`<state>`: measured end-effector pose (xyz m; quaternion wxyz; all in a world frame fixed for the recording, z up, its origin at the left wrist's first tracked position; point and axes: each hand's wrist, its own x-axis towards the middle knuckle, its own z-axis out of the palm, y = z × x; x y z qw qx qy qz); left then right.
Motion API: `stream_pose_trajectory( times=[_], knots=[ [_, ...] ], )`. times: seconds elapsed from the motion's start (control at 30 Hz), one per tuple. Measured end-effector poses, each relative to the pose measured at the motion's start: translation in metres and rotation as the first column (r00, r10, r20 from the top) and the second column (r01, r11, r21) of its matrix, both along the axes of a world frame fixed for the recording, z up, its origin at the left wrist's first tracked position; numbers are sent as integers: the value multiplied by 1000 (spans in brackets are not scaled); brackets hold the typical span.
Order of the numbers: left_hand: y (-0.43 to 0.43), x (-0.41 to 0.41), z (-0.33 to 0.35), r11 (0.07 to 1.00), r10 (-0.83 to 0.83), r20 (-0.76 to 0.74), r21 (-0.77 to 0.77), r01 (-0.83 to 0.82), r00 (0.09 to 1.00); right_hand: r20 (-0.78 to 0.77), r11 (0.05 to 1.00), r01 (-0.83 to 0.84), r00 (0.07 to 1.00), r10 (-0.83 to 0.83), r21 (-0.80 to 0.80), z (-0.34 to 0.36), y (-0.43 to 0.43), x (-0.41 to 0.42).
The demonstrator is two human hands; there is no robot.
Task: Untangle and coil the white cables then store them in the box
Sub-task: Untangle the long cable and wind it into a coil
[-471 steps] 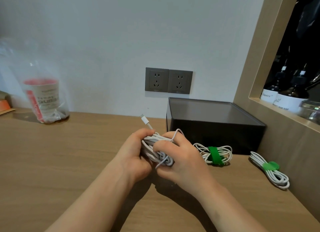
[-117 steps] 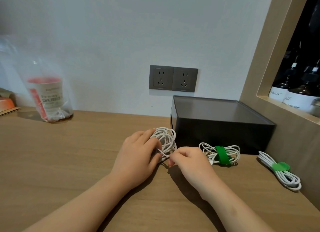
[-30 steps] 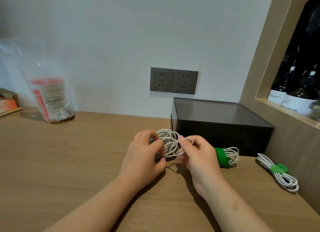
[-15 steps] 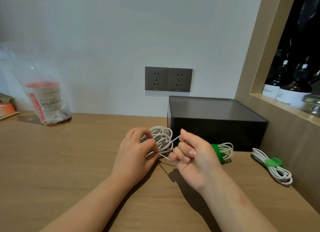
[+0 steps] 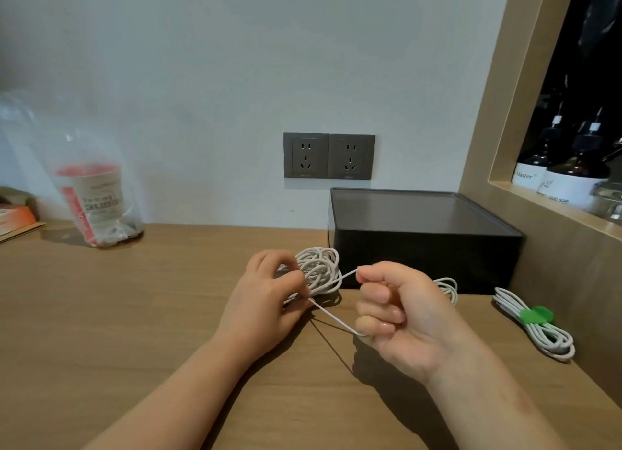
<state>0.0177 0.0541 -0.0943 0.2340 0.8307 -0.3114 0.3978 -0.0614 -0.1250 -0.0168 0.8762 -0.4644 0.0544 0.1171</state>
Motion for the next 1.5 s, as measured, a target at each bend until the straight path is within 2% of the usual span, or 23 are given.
stream_pose_trajectory(
  times=[0.1,0.17,0.23,0.33,0.4,0.5,0.6,0.73,0.83,1.07,1.27,1.37,1.5],
  knots=[
    [2,0,1,996,-17,-66,-88,11,998,165,998,-26,986,17,54,-3,4,0],
    [2,1,1,988,-18,-127,-156,-2,992,304,999,-39,952,29,27,-5,10,1],
    [3,0,2,982,-28,-170,-189,-5,985,421,994,-46,903,83,-97,-7,18,3],
    [4,0,1,983,-47,-160,-180,17,986,476,949,87,876,72,-304,-16,27,9],
    [3,1,1,986,-46,-114,-162,27,992,453,944,156,891,-9,-290,-19,30,12],
    [0,1,0,997,-5,-19,-78,3,1000,312,976,186,939,-142,-116,-16,34,15],
    [-2,-1,1,1000,18,40,-14,-17,999,179,987,162,971,-156,-17,-12,36,18],
    [-2,-1,1,999,12,71,38,-15,997,75,986,155,984,-159,57,-9,34,15],
    [-1,-1,3,1000,20,45,19,-21,999,35,987,126,991,-130,98,-6,28,10],
    [-3,-6,5,1000,2,-3,22,-2,1000,46,983,94,994,-102,160,0,19,0],
    [-3,-8,7,1000,9,-63,1,-9,998,91,990,86,991,-96,108,1,21,-4],
    [1,-8,5,1000,-5,-147,-15,3,989,76,980,100,991,-114,169,0,19,-4],
    [9,-6,6,999,-53,-312,-14,51,949,2,945,250,967,-256,212,-8,12,7]
  ],
)
